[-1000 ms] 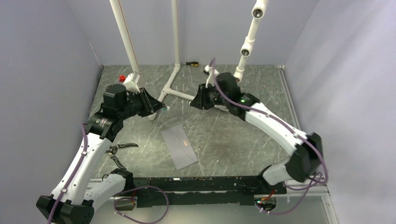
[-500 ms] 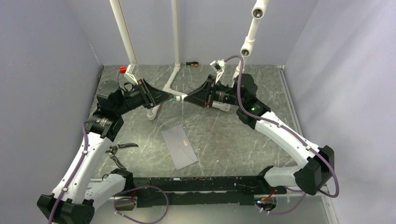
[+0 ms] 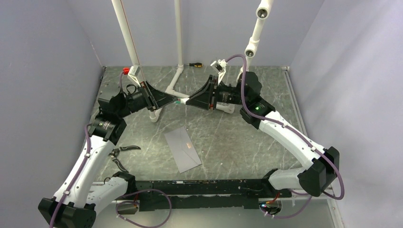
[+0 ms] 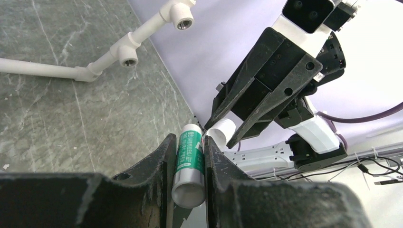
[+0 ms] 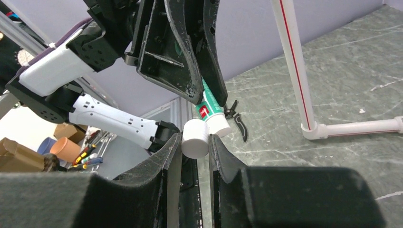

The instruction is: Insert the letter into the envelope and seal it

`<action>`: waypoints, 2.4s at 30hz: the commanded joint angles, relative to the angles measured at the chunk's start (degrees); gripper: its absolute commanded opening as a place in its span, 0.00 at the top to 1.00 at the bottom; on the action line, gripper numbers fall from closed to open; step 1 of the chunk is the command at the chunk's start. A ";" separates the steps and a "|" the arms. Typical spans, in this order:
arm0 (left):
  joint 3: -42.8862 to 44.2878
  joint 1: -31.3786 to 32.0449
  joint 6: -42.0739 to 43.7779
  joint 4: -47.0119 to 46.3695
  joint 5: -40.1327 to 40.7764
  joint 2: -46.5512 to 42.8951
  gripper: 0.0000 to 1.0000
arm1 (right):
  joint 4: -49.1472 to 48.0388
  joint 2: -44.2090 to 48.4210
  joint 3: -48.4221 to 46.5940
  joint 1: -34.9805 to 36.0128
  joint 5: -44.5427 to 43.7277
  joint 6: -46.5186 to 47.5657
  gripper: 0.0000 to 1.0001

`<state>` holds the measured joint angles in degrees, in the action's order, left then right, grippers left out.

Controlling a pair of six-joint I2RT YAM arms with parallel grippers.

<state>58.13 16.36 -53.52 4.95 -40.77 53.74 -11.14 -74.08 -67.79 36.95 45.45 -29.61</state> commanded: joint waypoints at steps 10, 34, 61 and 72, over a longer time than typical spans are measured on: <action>-0.07 -0.19 -0.41 -4.44 -2.27 -1.59 0.97 | 5.36 -1.32 -4.90 -0.04 -1.73 5.34 1.00; 7.05 -0.19 -6.02 -17.48 -6.36 -0.59 0.98 | -28.55 -4.50 -1.49 -0.04 1.61 -23.07 1.00; 1.63 -0.01 1.61 -15.99 -8.93 -1.61 0.98 | -43.18 -13.40 -8.02 3.36 8.47 -38.65 1.00; 0.22 0.08 5.72 -10.58 -9.54 0.07 0.98 | -47.02 -17.44 -10.44 6.68 5.83 -42.91 1.00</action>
<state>60.73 14.28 -49.93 -10.68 -45.39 50.98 -55.35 -90.59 -74.11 37.65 54.52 -71.53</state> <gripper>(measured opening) 0.257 0.261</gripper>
